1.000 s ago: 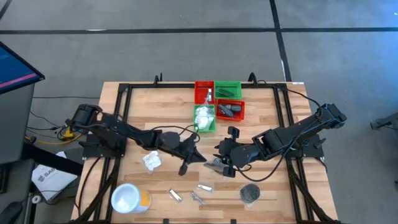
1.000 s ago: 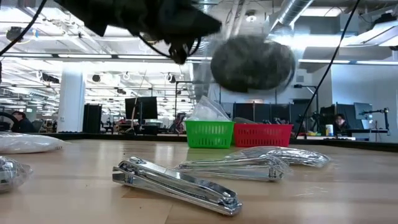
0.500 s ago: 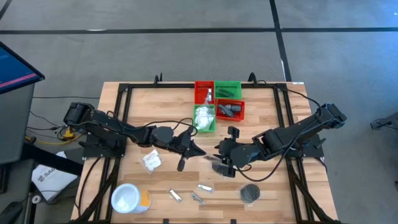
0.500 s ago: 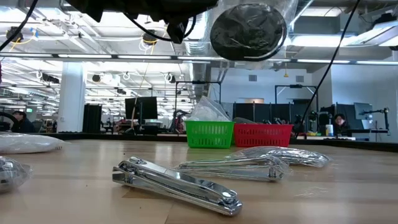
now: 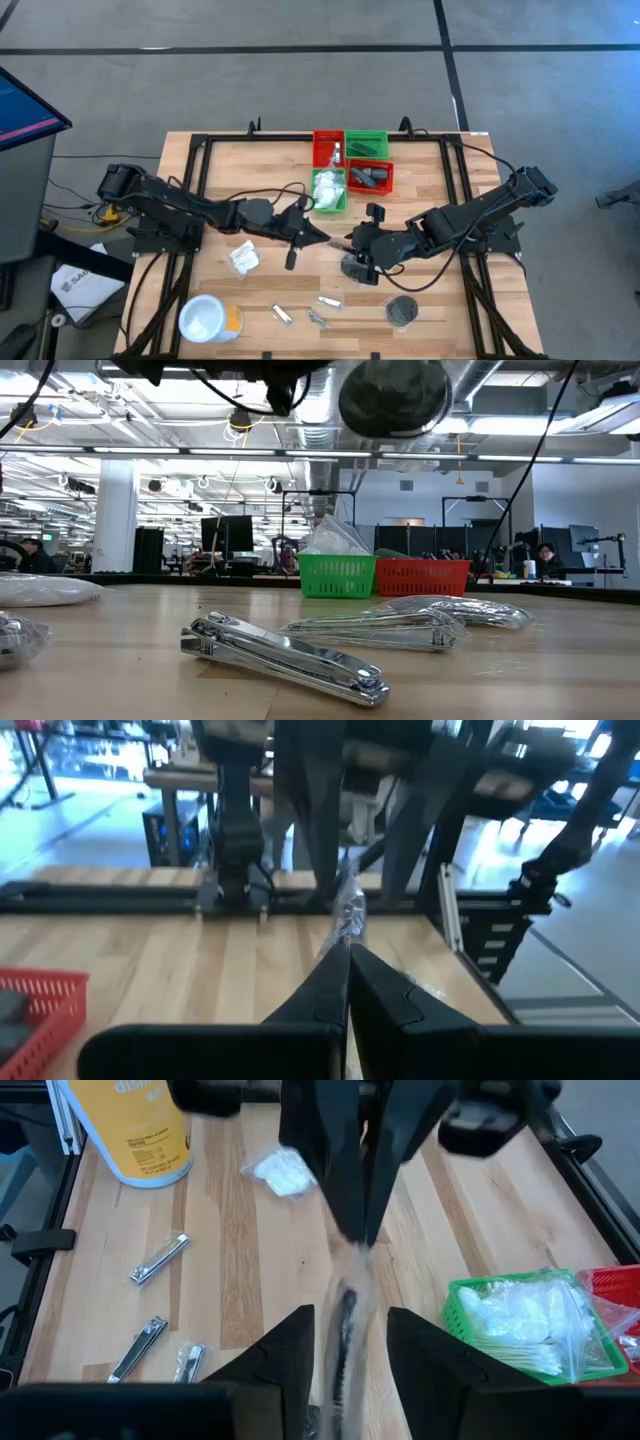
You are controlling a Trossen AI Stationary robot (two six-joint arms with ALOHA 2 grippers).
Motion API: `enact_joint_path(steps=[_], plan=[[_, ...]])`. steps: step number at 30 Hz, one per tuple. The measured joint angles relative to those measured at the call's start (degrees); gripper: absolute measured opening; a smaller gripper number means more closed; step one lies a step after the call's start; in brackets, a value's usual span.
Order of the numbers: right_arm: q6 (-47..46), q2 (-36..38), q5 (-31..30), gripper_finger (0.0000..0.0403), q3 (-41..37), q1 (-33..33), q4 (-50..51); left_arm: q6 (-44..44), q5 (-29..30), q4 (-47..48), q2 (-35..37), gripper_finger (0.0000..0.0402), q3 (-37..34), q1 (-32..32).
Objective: Pick & Place Travel size toiletries
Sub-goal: Put the hairbrush into the right green bin
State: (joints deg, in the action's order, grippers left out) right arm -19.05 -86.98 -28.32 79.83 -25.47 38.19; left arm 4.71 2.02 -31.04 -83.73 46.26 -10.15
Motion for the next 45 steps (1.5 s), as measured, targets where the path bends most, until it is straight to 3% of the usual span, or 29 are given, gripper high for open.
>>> enact_joint_path(steps=[9,26,30,35,39,45], plan=[[0.11,0.0,0.0,0.0118,0.0,0.11,0.0,-1.5,-0.33,0.15,4.6,0.0,0.0,-0.44],[-0.02,0.0,-0.01,0.0116,0.0,0.14,-0.01,-1.5,-0.24,0.4,4.62,0.0,-0.02,-0.39],[-0.04,0.0,0.0,0.0088,0.0,0.13,0.19,-1.5,0.02,0.46,4.62,0.0,-0.02,-0.39],[0.11,0.0,-0.02,0.0017,0.0,0.17,0.45,-1.5,0.02,0.46,4.61,0.0,-0.02,-0.39],[0.02,0.0,-0.02,0.0029,0.0,0.52,0.55,-1.5,1.16,0.43,4.6,0.0,-0.02,-0.39],[0.03,0.0,-0.04,0.0015,0.0,0.52,1.45,-1.5,1.78,0.41,4.58,0.0011,-0.04,-0.37]])
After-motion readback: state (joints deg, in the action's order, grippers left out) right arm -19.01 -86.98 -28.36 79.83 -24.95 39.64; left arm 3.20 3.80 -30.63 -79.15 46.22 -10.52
